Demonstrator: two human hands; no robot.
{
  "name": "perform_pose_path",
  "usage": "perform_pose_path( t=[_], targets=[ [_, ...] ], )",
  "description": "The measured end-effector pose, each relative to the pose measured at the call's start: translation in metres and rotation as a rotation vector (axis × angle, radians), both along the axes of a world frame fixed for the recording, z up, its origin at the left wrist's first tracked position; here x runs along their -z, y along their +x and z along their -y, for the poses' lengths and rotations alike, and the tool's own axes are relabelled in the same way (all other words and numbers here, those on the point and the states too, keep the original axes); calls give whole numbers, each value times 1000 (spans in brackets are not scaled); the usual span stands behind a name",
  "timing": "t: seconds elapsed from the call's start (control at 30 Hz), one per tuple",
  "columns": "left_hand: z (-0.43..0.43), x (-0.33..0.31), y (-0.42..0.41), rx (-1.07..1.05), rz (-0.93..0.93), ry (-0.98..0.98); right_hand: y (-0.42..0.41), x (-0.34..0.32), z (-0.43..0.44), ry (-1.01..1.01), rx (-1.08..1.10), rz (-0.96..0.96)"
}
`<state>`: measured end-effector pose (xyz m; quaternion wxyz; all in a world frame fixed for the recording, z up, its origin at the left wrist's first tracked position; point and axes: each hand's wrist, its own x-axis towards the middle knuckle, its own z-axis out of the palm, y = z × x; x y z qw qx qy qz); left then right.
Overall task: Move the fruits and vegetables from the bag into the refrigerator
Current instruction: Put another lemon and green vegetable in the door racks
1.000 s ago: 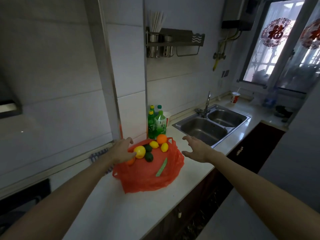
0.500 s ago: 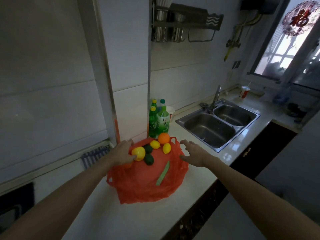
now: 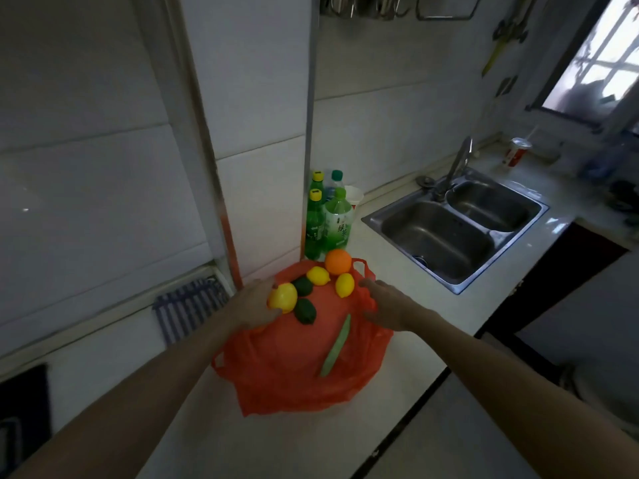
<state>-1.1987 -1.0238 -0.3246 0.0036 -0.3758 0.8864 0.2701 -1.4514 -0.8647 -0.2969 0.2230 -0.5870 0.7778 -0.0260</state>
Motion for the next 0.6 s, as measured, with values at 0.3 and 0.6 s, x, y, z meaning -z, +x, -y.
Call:
perform_pose_path(
  t=[0.3, 0.6],
  targets=[
    [8, 39, -23, -42, 42, -92, -10, 58, 13, 92, -169, 17],
    [28, 70, -42, -55, 118, -122, -9, 124, 35, 130, -430, -17]
  ],
)
